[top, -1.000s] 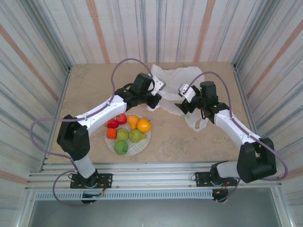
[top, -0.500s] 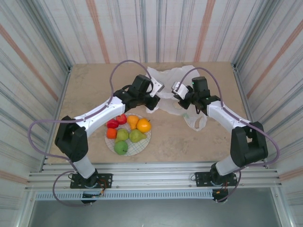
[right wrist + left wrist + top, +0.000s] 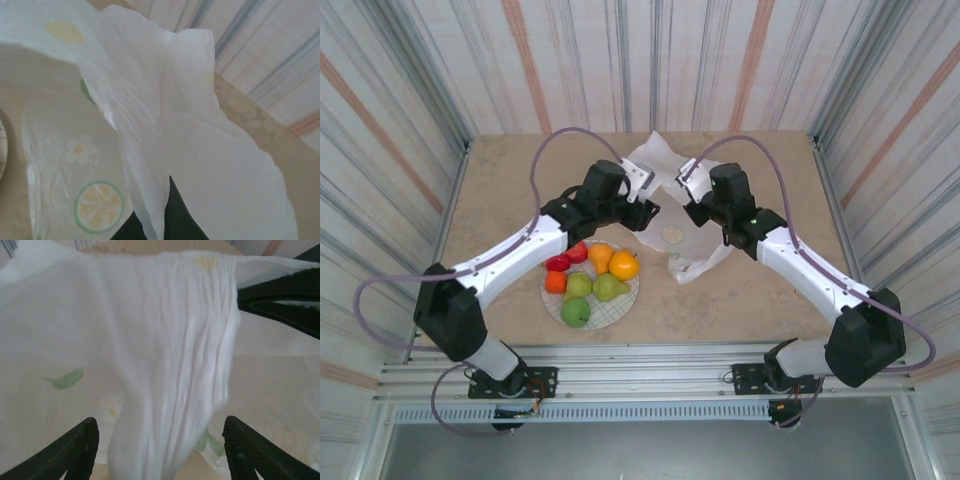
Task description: Place the fruits into the plastic bag
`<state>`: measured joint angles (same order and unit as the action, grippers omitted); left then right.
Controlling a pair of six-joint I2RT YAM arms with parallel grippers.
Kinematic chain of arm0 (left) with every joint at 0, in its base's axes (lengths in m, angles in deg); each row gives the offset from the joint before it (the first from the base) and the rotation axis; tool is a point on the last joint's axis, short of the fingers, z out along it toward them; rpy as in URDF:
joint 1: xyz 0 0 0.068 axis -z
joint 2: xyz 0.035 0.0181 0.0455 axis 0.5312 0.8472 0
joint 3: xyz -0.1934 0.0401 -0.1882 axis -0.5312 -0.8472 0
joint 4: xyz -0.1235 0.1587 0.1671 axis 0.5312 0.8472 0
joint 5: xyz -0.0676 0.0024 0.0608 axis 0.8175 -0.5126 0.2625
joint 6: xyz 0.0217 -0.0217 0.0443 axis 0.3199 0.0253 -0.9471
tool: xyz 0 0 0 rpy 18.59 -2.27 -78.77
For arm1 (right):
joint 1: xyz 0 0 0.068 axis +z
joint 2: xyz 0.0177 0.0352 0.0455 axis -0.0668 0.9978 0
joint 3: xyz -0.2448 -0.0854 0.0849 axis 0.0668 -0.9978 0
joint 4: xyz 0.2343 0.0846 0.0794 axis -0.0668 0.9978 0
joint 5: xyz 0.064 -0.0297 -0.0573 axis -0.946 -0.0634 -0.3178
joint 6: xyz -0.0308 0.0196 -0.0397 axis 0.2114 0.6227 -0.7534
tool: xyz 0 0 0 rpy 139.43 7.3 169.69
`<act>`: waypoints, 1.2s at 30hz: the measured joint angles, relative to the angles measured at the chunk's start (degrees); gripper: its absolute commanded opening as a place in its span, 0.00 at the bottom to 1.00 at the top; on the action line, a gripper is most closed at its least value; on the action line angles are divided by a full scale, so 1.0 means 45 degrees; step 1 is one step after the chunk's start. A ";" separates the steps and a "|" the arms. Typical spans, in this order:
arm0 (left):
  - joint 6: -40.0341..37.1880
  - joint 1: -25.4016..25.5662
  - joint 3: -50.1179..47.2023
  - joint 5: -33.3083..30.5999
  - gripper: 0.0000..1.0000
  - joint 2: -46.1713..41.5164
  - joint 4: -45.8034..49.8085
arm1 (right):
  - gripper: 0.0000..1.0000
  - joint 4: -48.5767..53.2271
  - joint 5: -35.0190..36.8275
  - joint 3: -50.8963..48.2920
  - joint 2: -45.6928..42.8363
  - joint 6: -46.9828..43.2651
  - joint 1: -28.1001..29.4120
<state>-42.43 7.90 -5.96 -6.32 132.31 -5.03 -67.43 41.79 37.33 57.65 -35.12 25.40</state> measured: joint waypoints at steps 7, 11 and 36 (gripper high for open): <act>0.1326 -0.0772 -0.1651 -0.0073 0.82 -0.2696 -0.0631 | 0.00 0.1632 0.0549 0.0869 -0.0068 0.1778 -0.0209; 0.2225 -0.1588 -0.2997 -0.0068 0.82 -0.4367 -0.0549 | 0.00 0.2361 0.0806 0.1316 -0.0068 0.2098 -0.0476; 0.5124 -0.3803 -0.6222 -0.1141 0.93 -0.8029 0.6989 | 0.00 0.3983 0.5158 0.3143 0.1117 0.0136 0.0350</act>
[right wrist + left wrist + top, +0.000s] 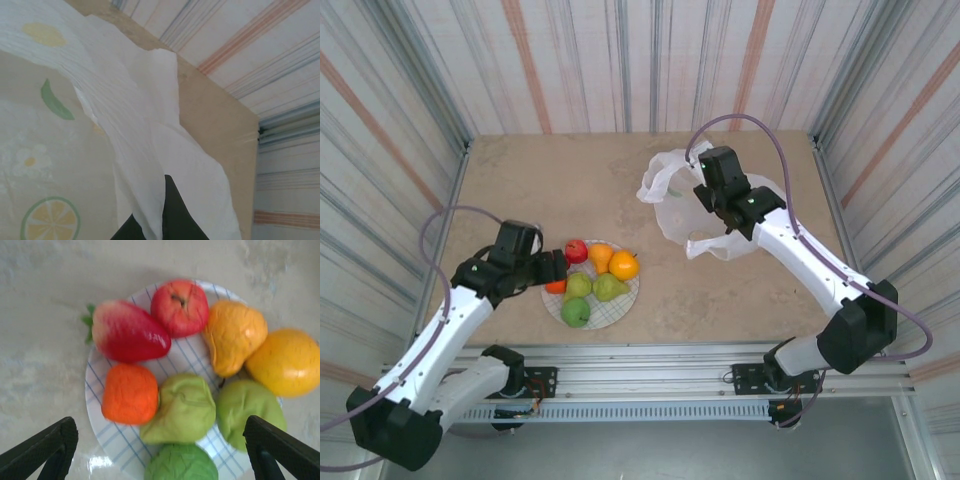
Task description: Place the fruits into the plastic bag
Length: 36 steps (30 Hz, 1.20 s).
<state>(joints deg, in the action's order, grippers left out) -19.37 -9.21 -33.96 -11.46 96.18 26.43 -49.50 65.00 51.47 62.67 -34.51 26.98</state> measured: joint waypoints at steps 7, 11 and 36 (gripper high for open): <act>0.1394 0.1977 -0.0748 0.0627 0.96 -0.0262 0.0690 | 0.00 -0.0078 -0.1331 -0.0005 -0.0015 0.0345 -0.0209; 0.1846 0.2579 -0.1025 0.0869 0.97 0.0277 0.0573 | 0.00 -0.0087 -0.1831 -0.0005 -0.0015 0.0491 -0.0209; 0.1982 0.3201 -0.2195 0.1073 0.79 0.3220 -0.1627 | 0.00 -0.0068 -0.2545 -0.0121 -0.0024 0.0957 -0.0209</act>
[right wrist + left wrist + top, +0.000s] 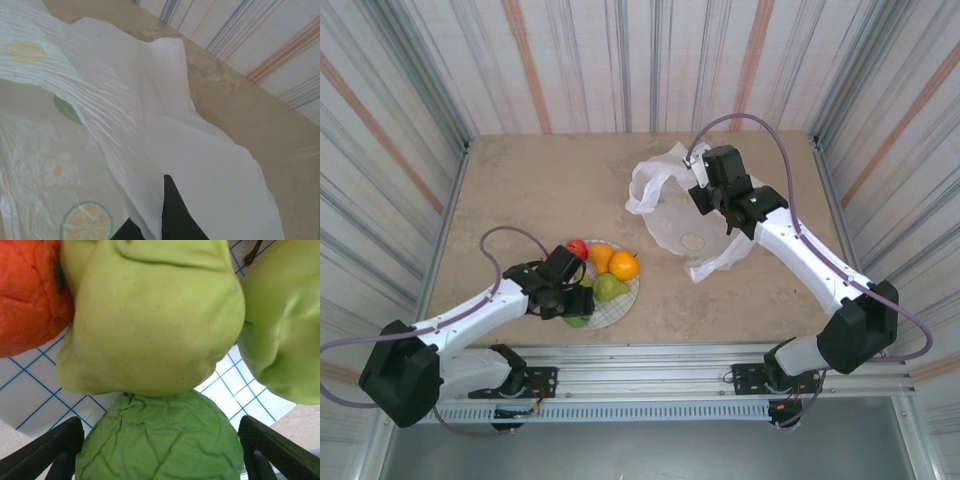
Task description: Place the fruits into the plastic bag
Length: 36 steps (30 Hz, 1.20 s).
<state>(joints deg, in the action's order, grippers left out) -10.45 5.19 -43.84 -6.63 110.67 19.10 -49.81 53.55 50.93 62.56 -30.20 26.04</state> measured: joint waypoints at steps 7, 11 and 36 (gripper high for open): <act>0.0000 0.0170 -0.0053 -0.0257 0.65 -0.0068 0.0063 | 0.00 0.0005 -0.0151 -0.0146 0.0000 0.0005 -0.0078; -0.0005 0.0272 -0.0049 -0.0345 0.58 -0.0821 0.0369 | 0.00 0.0010 -0.0287 -0.0146 0.0000 0.0039 -0.0151; -0.4090 0.5149 0.5950 -0.0792 0.47 0.3371 -0.6261 | 0.00 0.2123 -0.6606 0.1681 -0.0029 0.3657 -0.3220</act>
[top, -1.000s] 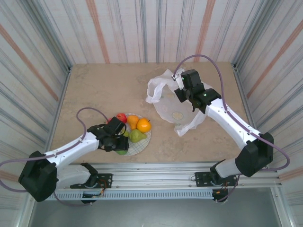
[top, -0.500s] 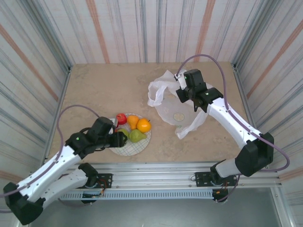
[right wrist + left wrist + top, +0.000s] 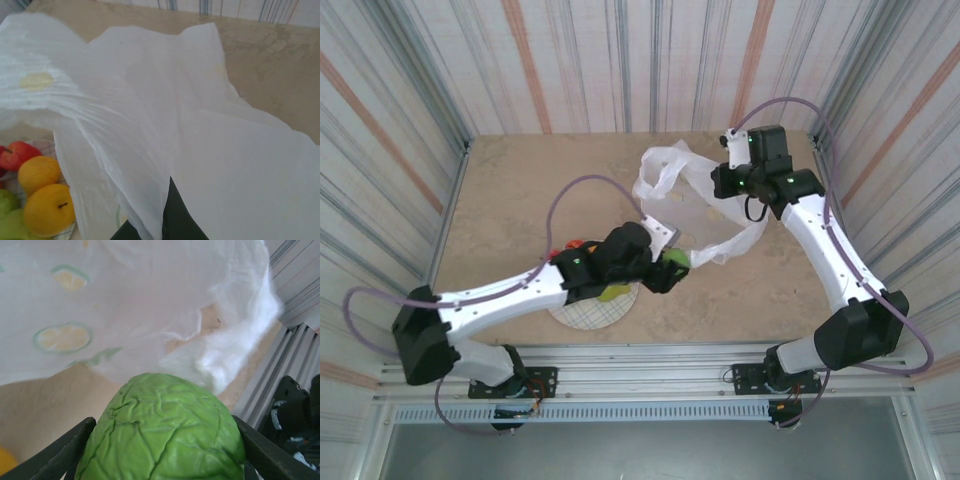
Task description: Place the fruits into the plastic bag
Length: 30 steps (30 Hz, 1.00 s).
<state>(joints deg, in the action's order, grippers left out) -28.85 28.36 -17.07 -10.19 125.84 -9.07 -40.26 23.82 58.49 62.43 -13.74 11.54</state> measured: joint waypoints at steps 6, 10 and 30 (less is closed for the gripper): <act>-0.1073 -0.0272 0.0695 -0.1049 0.48 0.0962 -0.0602 | 0.00 0.1146 -0.0947 0.0214 -0.0291 -0.0024 -0.0238; -0.1277 -0.0957 0.0423 -0.0840 0.49 0.0748 -0.1302 | 0.00 0.1574 -0.1205 0.0189 -0.0568 -0.0102 -0.0238; -0.1953 -0.2098 0.0272 -0.0971 0.58 0.3784 -0.5459 | 0.00 -0.0918 -0.5984 -0.1564 -0.1200 0.3021 -0.0704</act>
<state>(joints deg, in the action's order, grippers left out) -37.64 18.92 -15.84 -14.56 142.87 -33.64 -44.39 -3.11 51.45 57.03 -0.15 8.38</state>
